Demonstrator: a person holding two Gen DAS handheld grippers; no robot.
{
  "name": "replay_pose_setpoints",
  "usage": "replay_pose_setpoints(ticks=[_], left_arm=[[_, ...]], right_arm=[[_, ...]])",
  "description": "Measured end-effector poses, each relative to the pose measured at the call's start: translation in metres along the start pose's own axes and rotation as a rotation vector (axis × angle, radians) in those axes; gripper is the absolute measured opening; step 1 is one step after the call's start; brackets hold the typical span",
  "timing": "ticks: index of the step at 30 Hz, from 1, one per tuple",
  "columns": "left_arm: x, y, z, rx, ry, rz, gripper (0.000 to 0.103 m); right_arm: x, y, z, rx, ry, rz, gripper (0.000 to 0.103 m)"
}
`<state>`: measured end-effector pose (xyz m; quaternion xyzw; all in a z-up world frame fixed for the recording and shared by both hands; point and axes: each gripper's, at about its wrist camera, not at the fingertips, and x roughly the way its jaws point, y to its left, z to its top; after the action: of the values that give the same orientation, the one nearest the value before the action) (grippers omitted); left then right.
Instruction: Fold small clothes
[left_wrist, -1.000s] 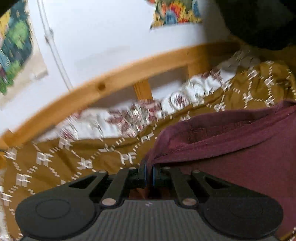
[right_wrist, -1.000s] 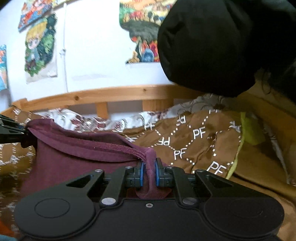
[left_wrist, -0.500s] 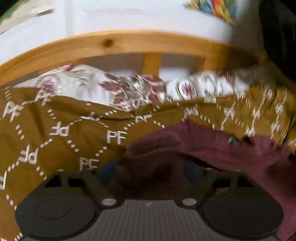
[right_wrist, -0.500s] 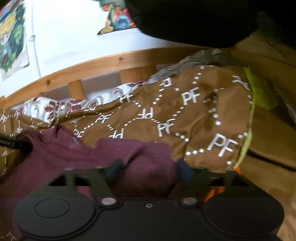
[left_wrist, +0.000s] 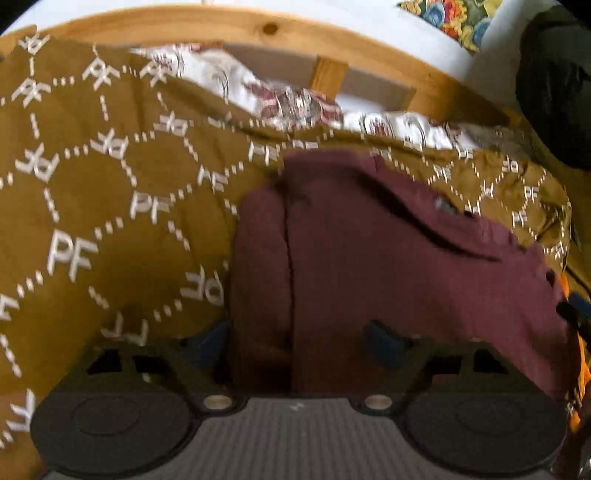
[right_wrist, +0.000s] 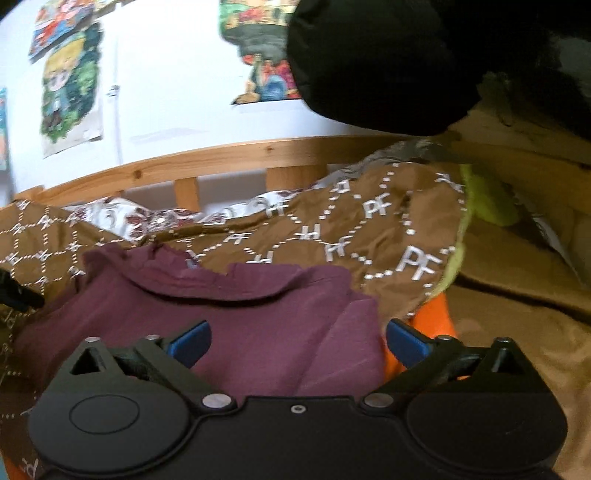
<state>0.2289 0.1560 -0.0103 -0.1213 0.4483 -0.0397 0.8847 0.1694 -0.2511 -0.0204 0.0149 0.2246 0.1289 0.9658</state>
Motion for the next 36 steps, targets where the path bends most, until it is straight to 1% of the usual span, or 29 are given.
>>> replay_pose_setpoints(ticks=[1, 2, 3, 4, 5, 6, 8, 11, 13, 15, 16, 17, 19, 20, 21, 23, 24, 25, 27, 29, 31, 32, 33, 34, 35, 36], left_arm=[[0.002, 0.001, -0.004, -0.009, 0.004, 0.007, 0.066], [0.003, 0.002, -0.007, -0.022, 0.006, 0.017, 0.064], [0.004, 0.003, -0.008, -0.029, 0.008, 0.023, 0.056], [0.005, 0.004, -0.009, -0.031, 0.010, 0.026, 0.039], [0.005, 0.005, -0.008, -0.033, 0.012, 0.035, 0.034], [0.006, 0.005, -0.008, -0.039, 0.013, 0.047, 0.029], [0.006, 0.005, -0.008, -0.051, 0.015, 0.049, 0.029], [0.006, 0.002, -0.011, -0.024, 0.006, 0.064, 0.026], [0.006, -0.001, -0.014, 0.002, -0.006, 0.077, 0.013], [0.002, -0.004, -0.015, 0.017, -0.035, 0.079, 0.011], [-0.001, -0.006, -0.016, 0.026, -0.047, 0.082, 0.010], [-0.004, -0.007, -0.016, 0.030, -0.057, 0.083, 0.010], [-0.009, -0.007, -0.015, 0.027, -0.067, 0.069, 0.010], [-0.011, -0.006, -0.015, 0.029, -0.068, 0.064, 0.010], [-0.012, -0.005, -0.015, 0.030, -0.070, 0.059, 0.010], [-0.016, -0.003, -0.016, 0.031, -0.073, 0.047, 0.010], [-0.016, -0.002, -0.016, 0.028, -0.073, 0.042, 0.010], [-0.018, 0.000, -0.017, 0.023, -0.072, 0.037, 0.010], [-0.021, 0.003, -0.019, 0.009, -0.078, 0.025, 0.010], [-0.024, 0.005, -0.019, 0.001, -0.082, 0.016, 0.010], [-0.025, 0.005, -0.018, 0.000, -0.087, 0.010, 0.010], [-0.025, 0.006, -0.018, -0.001, -0.086, 0.009, 0.010], [-0.025, 0.005, -0.018, -0.004, -0.086, 0.008, 0.010], [-0.024, 0.006, -0.018, -0.007, -0.086, 0.007, 0.011], [-0.023, 0.005, -0.018, -0.007, -0.085, 0.010, 0.011], [-0.022, 0.005, -0.018, -0.006, -0.080, 0.014, 0.011]], right_arm=[[0.001, 0.003, 0.000, -0.006, 0.000, 0.016, 0.086], [0.003, 0.007, 0.000, -0.018, -0.003, 0.028, 0.083], [0.003, 0.011, -0.001, -0.039, -0.004, 0.036, 0.078], [0.004, 0.016, -0.004, -0.070, 0.003, 0.036, 0.072], [0.007, 0.019, -0.007, -0.092, 0.016, 0.026, 0.070], [0.009, 0.020, -0.010, -0.104, 0.029, 0.017, 0.063], [0.012, 0.020, -0.014, -0.105, 0.046, 0.025, 0.058], [0.014, 0.021, -0.010, -0.124, 0.054, 0.057, 0.058], [0.024, 0.023, 0.001, -0.122, 0.098, 0.109, 0.058], [0.041, 0.029, 0.012, -0.114, 0.169, 0.160, 0.058], [0.049, 0.032, 0.017, -0.111, 0.183, 0.182, 0.058], [0.058, 0.037, 0.022, -0.112, 0.193, 0.223, 0.057], [0.080, 0.049, 0.033, -0.135, 0.257, 0.293, 0.048], [0.093, 0.056, 0.038, -0.153, 0.292, 0.307, 0.047], [0.104, 0.060, 0.044, -0.168, 0.302, 0.308, 0.045], [0.121, 0.062, 0.055, -0.172, 0.304, 0.277, 0.045], [0.129, 0.059, 0.060, -0.152, 0.295, 0.254, 0.044], [0.137, 0.054, 0.067, -0.109, 0.281, 0.237, 0.042], [0.146, 0.042, 0.078, -0.023, 0.247, 0.185, 0.042], [0.148, 0.033, 0.085, 0.016, 0.227, 0.120, 0.044], [0.140, 0.031, 0.088, 0.013, 0.214, 0.126, 0.043], [0.133, 0.031, 0.088, -0.008, 0.209, 0.128, 0.044], [0.122, 0.033, 0.085, -0.039, 0.199, 0.119, 0.046], [0.111, 0.034, 0.083, -0.061, 0.186, 0.105, 0.053], [0.097, 0.033, 0.078, -0.078, 0.169, 0.089, 0.058], [0.081, 0.032, 0.072, -0.086, 0.151, 0.070, 0.067]])
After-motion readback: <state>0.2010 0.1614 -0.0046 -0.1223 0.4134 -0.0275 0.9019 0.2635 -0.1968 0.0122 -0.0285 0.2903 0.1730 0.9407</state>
